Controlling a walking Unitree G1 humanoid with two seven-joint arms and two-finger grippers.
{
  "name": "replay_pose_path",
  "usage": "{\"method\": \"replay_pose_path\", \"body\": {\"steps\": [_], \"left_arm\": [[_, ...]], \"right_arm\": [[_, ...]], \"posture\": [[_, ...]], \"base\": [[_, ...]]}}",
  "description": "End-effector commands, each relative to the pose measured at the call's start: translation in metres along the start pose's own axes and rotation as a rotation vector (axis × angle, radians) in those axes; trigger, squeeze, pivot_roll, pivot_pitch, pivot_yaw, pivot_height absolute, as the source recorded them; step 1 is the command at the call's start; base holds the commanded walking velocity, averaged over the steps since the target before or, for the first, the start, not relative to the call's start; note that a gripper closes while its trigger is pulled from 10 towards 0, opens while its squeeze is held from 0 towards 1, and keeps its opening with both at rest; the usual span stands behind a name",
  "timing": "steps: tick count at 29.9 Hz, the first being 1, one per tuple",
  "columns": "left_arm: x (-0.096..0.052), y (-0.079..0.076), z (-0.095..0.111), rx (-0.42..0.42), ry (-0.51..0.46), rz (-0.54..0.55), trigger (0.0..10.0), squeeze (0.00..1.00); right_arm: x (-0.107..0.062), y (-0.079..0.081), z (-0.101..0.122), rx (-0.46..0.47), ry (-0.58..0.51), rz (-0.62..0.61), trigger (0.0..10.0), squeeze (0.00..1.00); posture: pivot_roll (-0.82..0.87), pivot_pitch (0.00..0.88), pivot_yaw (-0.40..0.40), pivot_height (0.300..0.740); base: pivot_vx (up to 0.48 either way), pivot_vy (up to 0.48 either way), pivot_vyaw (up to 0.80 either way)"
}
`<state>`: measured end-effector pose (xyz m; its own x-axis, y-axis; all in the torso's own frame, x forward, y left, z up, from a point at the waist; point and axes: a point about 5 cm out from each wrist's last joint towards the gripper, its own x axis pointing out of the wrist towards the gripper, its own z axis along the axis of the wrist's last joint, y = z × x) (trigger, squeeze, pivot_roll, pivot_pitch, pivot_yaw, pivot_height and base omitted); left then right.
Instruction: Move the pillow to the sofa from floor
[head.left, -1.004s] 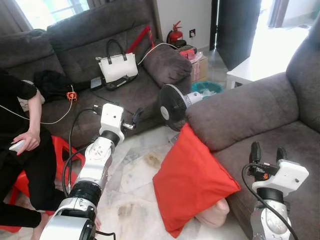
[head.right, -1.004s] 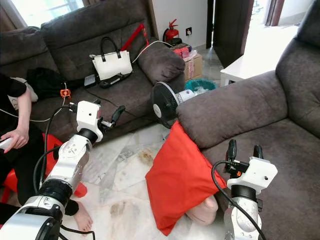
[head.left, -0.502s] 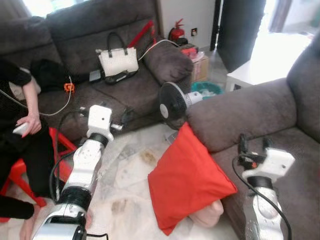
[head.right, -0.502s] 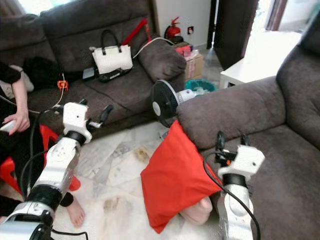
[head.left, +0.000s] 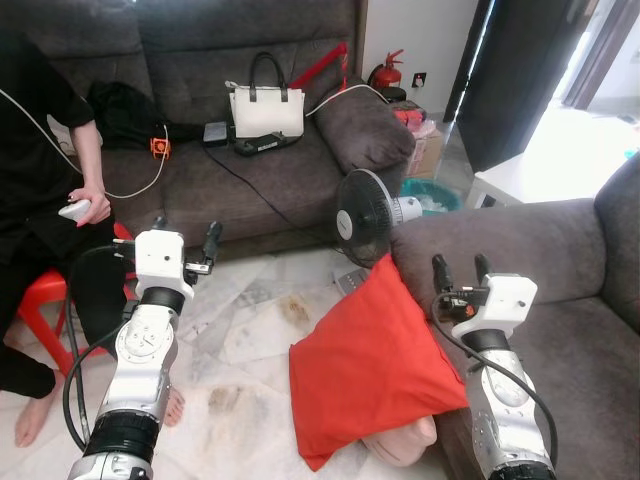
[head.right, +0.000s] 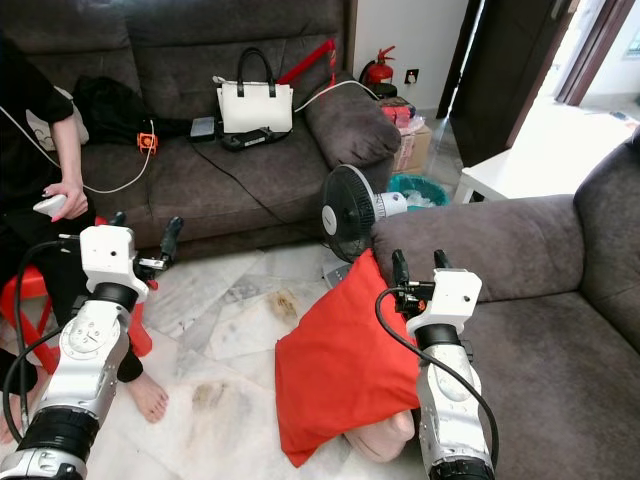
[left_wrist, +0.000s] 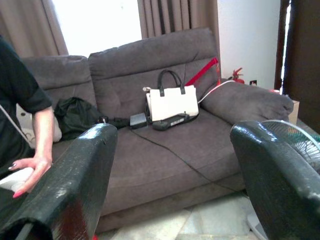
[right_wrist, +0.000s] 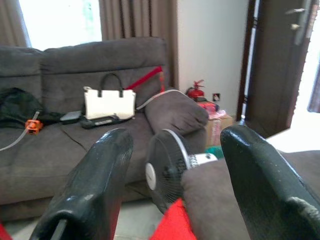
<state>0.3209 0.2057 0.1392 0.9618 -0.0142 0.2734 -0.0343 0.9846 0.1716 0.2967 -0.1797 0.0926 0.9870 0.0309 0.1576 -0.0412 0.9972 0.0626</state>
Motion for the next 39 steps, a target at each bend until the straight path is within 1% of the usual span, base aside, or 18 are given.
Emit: {"method": "replay_pose_path", "body": {"steps": [1, 2, 7, 10, 14, 17, 24, 35, 39], "left_arm": [[-0.003, -0.003, 0.001, -0.004, 0.002, 0.007, 10.0, 0.0], [-0.005, -0.007, 0.001, -0.015, 0.003, 0.002, 10.0, 0.0], [-0.011, -0.017, 0.002, -0.04, 0.006, -0.023, 10.0, 0.0], [-0.011, -0.019, 0.001, -0.043, 0.016, -0.034, 10.0, 0.0], [-0.01, -0.026, 0.001, -0.054, 0.029, -0.054, 10.0, 0.0], [-0.008, -0.029, 0.003, -0.059, 0.034, -0.068, 10.0, 0.0], [-0.009, -0.029, 0.002, -0.055, 0.044, -0.084, 10.0, 0.0], [-0.012, -0.03, 0.002, -0.054, 0.052, -0.096, 10.0, 0.0], [-0.01, -0.031, 0.004, -0.056, 0.046, -0.101, 10.0, 0.0]], "right_arm": [[0.002, 0.002, 0.001, 0.01, -0.003, 0.013, 10.0, 0.0], [0.001, 0.002, 0.0, 0.009, -0.001, 0.015, 10.0, 0.0], [-0.008, -0.005, -0.002, -0.002, 0.005, -0.018, 10.0, 0.0], [-0.011, -0.005, -0.001, -0.005, 0.002, -0.019, 10.0, 0.0], [-0.016, -0.01, -0.001, -0.003, 0.006, -0.045, 10.0, 0.0], [-0.018, -0.01, -0.001, 0.0, 0.012, -0.055, 10.0, 0.0], [-0.021, -0.005, -0.003, 0.003, 0.022, -0.045, 10.0, 0.0], [-0.022, -0.001, -0.005, 0.009, 0.035, -0.032, 10.0, 0.0], [-0.019, 0.001, -0.003, 0.013, 0.024, -0.03, 10.0, 0.0]], "posture": [[0.18, 0.0, -0.044, 0.74], [0.18, 0.0, -0.043, 0.74], [0.14, 0.0, -0.03, 0.74], [0.13, 0.0, -0.025, 0.74], [0.11, 0.0, -0.017, 0.74], [0.1, 0.0, -0.008, 0.74], [0.1, 0.0, 0.0, 0.74], [0.11, 0.0, 0.003, 0.74], [0.11, 0.0, 0.004, 0.74]], "base": [[0.0, 0.0, 0.0], [0.0, 0.0, 0.0], [0.0, 0.0, 0.0], [0.0, 0.0, 0.0], [0.0, 0.0, 0.0], [0.0, 0.0, -0.69], [0.0, 0.0, -0.8], [0.0, 0.0, -0.8], [0.0, 0.0, 0.0]]}}
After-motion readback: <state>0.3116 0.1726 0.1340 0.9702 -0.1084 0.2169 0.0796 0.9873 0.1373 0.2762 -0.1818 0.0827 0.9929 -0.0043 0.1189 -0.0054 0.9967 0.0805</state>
